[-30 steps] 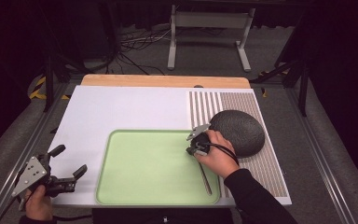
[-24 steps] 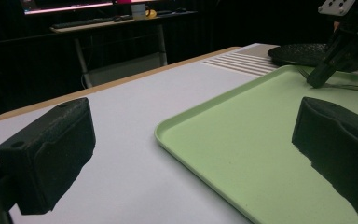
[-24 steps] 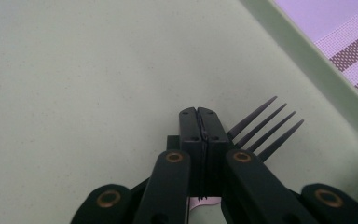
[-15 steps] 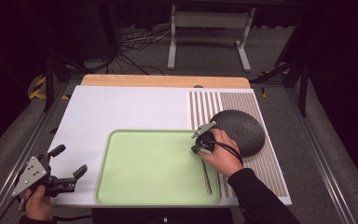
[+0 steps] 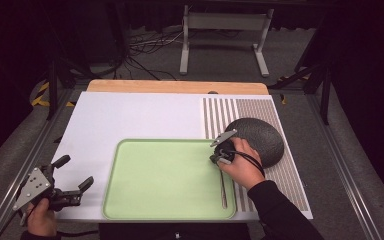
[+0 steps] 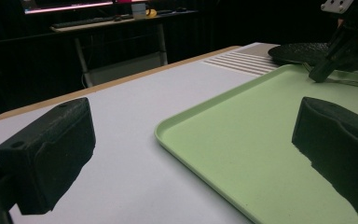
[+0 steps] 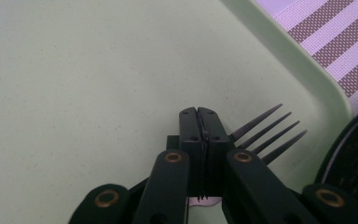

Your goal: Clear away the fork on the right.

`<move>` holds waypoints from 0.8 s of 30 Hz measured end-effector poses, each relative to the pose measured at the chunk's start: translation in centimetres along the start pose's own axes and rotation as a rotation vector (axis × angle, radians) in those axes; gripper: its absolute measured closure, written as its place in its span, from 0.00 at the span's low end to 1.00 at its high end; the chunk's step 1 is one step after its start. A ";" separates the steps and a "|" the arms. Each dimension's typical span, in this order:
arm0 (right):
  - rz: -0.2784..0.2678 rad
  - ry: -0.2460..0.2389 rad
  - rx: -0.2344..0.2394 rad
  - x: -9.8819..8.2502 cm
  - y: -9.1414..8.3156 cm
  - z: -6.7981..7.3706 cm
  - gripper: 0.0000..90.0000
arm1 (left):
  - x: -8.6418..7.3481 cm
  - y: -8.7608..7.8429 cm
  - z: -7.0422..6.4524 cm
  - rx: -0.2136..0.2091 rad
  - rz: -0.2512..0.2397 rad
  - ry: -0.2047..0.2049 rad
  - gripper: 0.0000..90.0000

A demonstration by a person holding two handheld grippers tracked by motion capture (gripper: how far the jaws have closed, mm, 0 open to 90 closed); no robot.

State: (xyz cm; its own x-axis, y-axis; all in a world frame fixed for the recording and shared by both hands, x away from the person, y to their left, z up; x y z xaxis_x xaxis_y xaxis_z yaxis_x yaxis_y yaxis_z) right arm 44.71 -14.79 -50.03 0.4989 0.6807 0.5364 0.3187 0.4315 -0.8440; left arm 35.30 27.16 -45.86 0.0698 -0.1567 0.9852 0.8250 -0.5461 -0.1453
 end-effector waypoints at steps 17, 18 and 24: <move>-0.158 -0.026 0.034 1.8 -1.9 0.6 0.47 | 0.0 0.0 0.0 0.000 0.000 0.000 0.00; -0.163 -0.046 0.034 1.9 -2.3 0.6 0.43 | 0.0 0.0 0.0 0.001 0.001 0.000 0.00; -0.244 -0.057 0.056 2.7 -4.1 1.2 0.30 | 0.0 0.0 0.0 0.001 0.000 0.001 0.00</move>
State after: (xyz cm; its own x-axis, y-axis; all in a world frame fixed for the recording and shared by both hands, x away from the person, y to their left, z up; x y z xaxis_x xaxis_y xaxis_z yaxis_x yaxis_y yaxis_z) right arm 43.76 -14.03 -45.08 0.3657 0.5839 0.7248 0.3786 0.6181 -0.6889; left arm 35.28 27.20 -45.85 0.0686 -0.1577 0.9851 0.8259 -0.5449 -0.1448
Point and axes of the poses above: each handheld gripper's, and its own axes: y roughly forward along the jaws, x roughly out of its top, z roughly to its left, the point moved 8 cm from there along y, roughly forward along the jaws, and after that the axes turned 5 degrees about x, right-handed, at the moved point
